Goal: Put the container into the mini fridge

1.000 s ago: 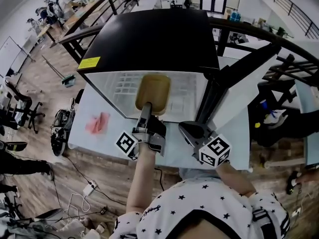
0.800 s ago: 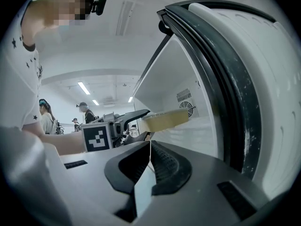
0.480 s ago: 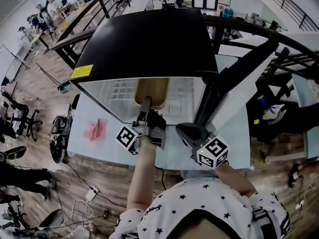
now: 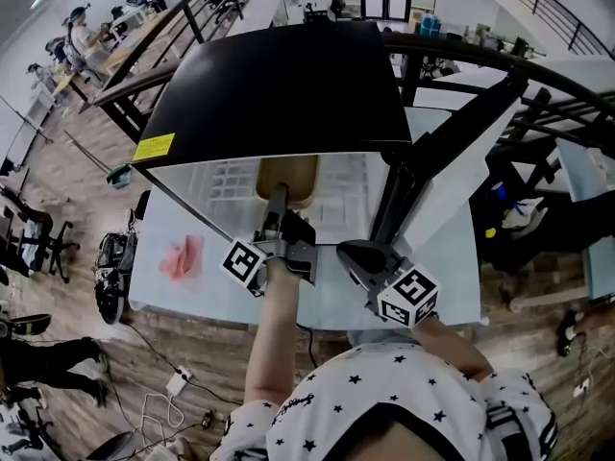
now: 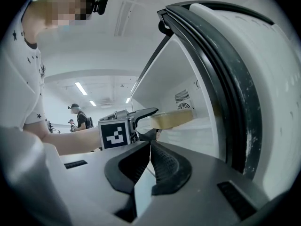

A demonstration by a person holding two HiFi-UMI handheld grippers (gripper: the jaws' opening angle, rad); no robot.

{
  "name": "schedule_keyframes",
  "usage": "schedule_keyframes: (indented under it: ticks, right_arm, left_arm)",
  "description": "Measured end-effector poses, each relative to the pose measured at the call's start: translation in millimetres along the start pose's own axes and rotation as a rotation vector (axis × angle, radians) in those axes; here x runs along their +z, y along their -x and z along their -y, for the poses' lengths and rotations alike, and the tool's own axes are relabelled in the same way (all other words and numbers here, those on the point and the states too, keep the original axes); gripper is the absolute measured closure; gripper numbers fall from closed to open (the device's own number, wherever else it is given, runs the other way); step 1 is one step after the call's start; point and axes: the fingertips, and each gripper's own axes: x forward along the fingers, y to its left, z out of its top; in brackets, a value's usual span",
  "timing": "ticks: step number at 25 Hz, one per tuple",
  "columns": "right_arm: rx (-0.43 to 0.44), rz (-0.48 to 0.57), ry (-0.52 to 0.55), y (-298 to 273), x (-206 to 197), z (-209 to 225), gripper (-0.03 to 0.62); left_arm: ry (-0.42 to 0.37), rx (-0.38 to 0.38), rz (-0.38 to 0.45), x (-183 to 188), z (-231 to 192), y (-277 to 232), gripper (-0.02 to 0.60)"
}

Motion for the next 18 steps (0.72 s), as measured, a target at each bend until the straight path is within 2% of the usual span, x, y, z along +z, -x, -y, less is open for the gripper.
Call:
schedule_keyframes:
  ticks: [4, 12, 18]
  right_arm:
    - [-0.018, 0.007, -0.004, 8, -1, 1, 0.572]
    - [-0.042, 0.015, -0.012, 27, -9, -2, 0.572]
    - [-0.045, 0.016, -0.015, 37, -10, -10, 0.572]
  left_arm:
    - [-0.015, -0.003, 0.001, -3, 3, 0, 0.35]
    - [-0.046, -0.002, 0.0, -10, 7, 5, 0.227]
    - [-0.04, 0.003, -0.018, -20, 7, 19, 0.209]
